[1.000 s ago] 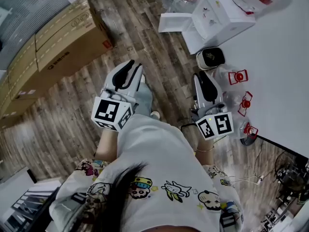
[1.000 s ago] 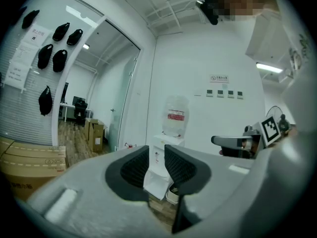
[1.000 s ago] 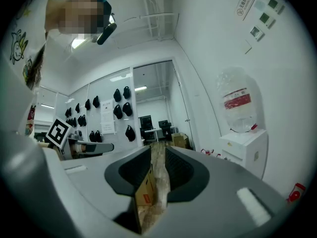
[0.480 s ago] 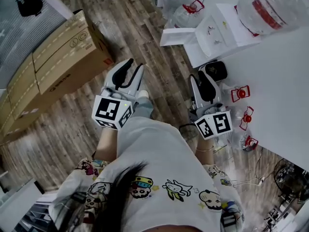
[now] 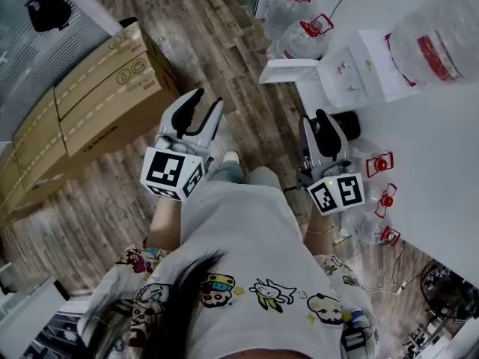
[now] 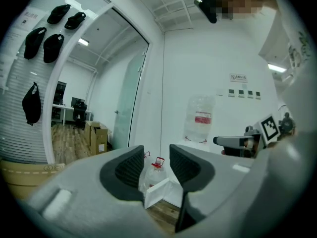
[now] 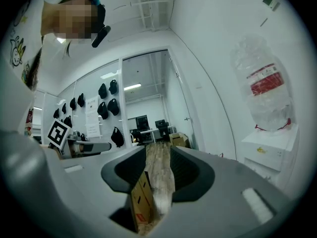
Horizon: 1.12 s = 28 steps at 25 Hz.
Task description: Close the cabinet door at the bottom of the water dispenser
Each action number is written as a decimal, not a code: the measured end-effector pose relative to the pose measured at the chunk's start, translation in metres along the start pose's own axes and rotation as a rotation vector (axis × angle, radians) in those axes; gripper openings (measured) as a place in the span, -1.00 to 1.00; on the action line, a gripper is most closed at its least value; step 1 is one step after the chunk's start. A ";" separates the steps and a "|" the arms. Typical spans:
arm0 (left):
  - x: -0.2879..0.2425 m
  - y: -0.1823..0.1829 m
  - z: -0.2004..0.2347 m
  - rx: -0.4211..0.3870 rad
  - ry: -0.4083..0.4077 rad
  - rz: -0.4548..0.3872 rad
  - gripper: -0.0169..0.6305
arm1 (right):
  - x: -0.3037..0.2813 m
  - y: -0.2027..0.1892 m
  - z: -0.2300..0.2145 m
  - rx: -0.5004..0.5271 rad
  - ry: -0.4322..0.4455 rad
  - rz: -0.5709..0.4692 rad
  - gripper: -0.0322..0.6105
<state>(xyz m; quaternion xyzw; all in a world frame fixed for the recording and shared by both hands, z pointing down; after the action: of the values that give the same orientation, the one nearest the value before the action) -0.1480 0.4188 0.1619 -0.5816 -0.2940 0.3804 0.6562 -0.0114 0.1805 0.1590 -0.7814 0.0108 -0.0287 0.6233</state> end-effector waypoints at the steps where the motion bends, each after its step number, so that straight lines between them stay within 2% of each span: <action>1: 0.000 0.000 0.006 0.001 0.006 0.001 -0.47 | -0.006 -0.002 0.001 -0.001 0.001 0.003 -0.44; 9: -0.006 -0.005 0.043 0.027 0.061 0.008 -0.46 | -0.045 -0.017 -0.007 -0.023 0.003 0.057 -0.44; 15: -0.037 -0.007 0.076 0.025 0.073 0.009 -0.46 | -0.092 -0.025 -0.026 -0.039 0.008 0.060 -0.45; 23: -0.121 0.007 0.122 0.008 0.004 0.028 -0.46 | -0.165 -0.020 -0.069 -0.049 -0.054 0.038 -0.45; 28: -0.177 0.021 0.138 0.006 -0.054 0.038 -0.46 | -0.196 -0.004 -0.098 -0.042 -0.109 0.025 -0.45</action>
<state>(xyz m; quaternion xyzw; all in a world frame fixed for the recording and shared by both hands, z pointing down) -0.3605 0.3446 0.1722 -0.5745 -0.2995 0.4092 0.6425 -0.2128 0.0961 0.1781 -0.7946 -0.0126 0.0219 0.6066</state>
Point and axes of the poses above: the fingertips, and each gripper's own axes: x backward along the fingers, z to its left, y out of its top, the point moved 8 cm from there along x, backward along the fingers, and after that the axes turned 7 degrees about -z, right-handed, at the moved point
